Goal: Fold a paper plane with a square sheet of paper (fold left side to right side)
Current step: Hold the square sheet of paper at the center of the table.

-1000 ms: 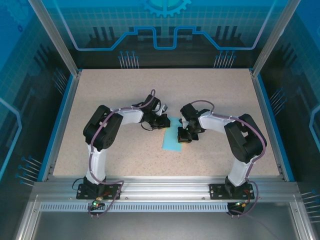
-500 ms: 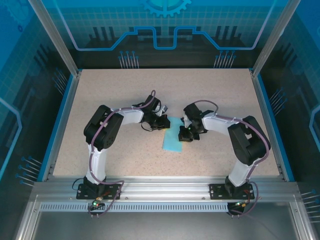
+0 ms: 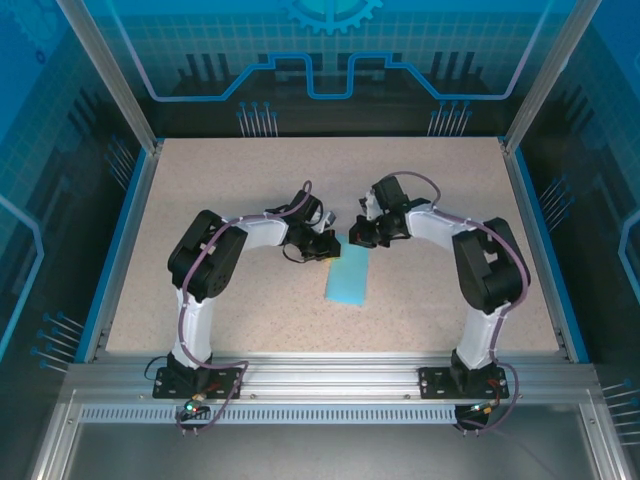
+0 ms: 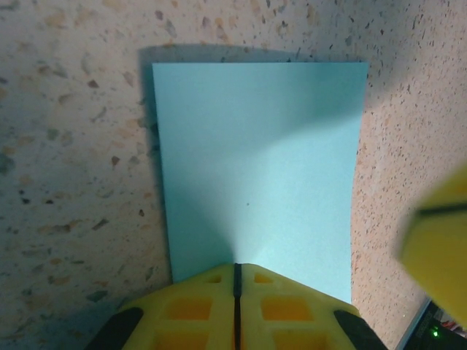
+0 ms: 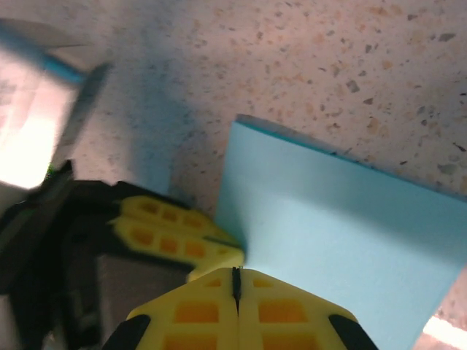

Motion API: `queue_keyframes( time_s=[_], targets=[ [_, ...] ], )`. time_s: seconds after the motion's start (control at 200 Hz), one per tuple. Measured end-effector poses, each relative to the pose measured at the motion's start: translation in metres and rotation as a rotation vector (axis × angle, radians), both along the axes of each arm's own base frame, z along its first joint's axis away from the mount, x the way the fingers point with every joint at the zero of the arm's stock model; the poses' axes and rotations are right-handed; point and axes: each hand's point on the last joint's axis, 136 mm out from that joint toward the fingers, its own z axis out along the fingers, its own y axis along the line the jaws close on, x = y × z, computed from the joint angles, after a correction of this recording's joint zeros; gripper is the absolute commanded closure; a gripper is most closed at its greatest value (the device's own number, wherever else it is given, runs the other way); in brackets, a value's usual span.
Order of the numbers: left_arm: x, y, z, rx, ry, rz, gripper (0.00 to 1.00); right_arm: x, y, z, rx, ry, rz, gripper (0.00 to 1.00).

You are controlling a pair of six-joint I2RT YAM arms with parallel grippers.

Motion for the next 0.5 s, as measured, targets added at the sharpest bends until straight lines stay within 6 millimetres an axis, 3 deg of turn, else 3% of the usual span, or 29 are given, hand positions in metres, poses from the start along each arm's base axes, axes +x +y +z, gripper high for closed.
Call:
queue_keyframes(
  time_s=[0.165,0.5],
  targets=[
    [0.000,0.000,0.000,0.000,0.000,-0.001,0.90,-0.003,-0.002,-0.033,-0.040,0.076,-0.005,0.95],
    [-0.008,-0.001,0.003,-0.003,0.003,-0.012,0.86,0.000,-0.003,-0.036,-0.071,0.093,-0.009,0.96]
  ],
)
